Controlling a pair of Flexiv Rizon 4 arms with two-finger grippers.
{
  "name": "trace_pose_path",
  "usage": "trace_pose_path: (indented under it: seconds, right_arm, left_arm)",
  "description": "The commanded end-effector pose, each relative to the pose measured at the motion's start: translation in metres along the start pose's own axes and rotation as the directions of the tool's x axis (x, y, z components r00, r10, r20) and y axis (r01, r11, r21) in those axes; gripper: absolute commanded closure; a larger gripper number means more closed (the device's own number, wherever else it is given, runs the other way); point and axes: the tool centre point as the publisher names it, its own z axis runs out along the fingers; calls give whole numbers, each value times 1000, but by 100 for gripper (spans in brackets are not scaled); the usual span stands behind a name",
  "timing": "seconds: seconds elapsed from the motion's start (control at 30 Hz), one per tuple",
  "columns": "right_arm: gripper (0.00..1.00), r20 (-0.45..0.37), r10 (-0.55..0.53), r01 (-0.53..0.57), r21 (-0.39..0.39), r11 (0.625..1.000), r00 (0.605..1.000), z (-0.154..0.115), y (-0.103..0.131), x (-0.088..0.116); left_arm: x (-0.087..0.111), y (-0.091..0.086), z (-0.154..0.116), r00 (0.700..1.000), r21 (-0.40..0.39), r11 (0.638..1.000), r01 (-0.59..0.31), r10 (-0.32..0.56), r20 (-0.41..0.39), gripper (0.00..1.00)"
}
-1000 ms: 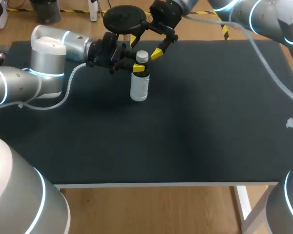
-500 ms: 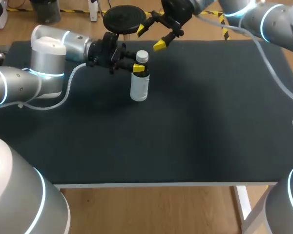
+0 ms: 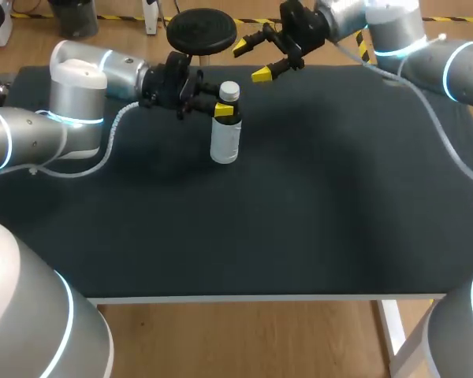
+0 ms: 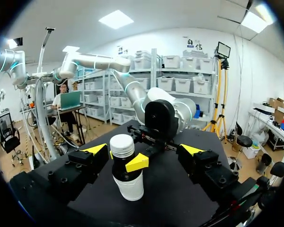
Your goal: Unscrew the bottle cap
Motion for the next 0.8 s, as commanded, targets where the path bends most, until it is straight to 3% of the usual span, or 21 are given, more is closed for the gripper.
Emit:
trace_pose_path:
  seconds: [0.03, 0.53, 0.8]
  right_arm:
    - [0, 558, 21, -36, 17, 999, 830, 5, 8, 17]
    - [0, 754, 84, -111, -15, 994, 652, 11, 5, 28]
    - [0, 796, 101, -112, -42, 993, 597, 13, 0, 28]
  left_arm:
    - [-2, 1, -1, 1000, 2, 1000, 1, -1, -6, 100]
    - [-2, 1, -1, 1000, 2, 1000, 1, -1, -6, 100]
    - [-2, 1, -1, 1000, 2, 1000, 1, -1, -6, 100]
